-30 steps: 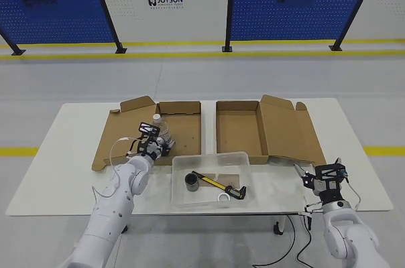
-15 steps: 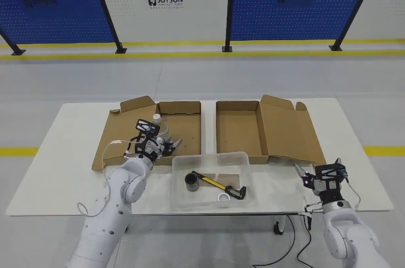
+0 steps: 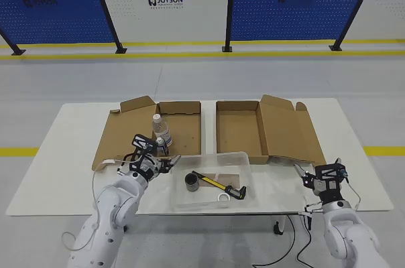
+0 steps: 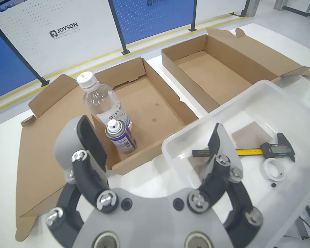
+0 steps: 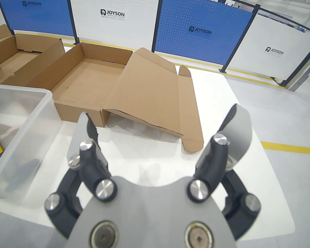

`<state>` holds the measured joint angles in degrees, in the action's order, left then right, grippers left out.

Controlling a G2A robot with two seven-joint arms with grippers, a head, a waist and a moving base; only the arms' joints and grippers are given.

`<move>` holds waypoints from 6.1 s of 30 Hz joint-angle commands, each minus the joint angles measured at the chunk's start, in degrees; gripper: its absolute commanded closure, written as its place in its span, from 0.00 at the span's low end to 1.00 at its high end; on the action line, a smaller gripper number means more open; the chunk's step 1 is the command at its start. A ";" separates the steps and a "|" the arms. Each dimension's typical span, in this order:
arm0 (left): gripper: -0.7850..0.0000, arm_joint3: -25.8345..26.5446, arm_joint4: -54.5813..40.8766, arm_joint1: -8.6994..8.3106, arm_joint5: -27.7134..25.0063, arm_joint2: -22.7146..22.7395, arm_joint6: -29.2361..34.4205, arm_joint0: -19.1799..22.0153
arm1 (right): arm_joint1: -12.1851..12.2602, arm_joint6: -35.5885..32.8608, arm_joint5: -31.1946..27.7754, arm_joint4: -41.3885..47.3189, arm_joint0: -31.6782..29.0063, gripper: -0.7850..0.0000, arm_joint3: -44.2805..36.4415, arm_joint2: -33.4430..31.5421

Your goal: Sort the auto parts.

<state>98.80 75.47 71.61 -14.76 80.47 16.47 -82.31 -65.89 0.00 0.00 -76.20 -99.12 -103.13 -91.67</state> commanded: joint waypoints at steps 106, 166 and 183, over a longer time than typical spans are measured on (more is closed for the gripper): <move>0.56 -17.31 -0.73 -0.53 -20.06 -23.95 36.14 23.70 | 0.00 0.00 0.00 0.00 0.00 0.00 0.00 0.00; 1.00 11.65 -45.30 -4.95 -14.84 -10.00 41.84 5.77 | 0.00 0.00 0.00 0.00 0.00 0.00 0.00 0.00; 1.00 8.81 -40.55 -5.44 -10.45 -11.57 36.02 10.23 | 0.00 0.00 0.00 0.00 0.00 0.00 0.00 0.00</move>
<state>107.90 34.73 66.12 -25.86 69.12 53.30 -72.42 -65.89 0.00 0.00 -76.20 -99.12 -103.13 -91.67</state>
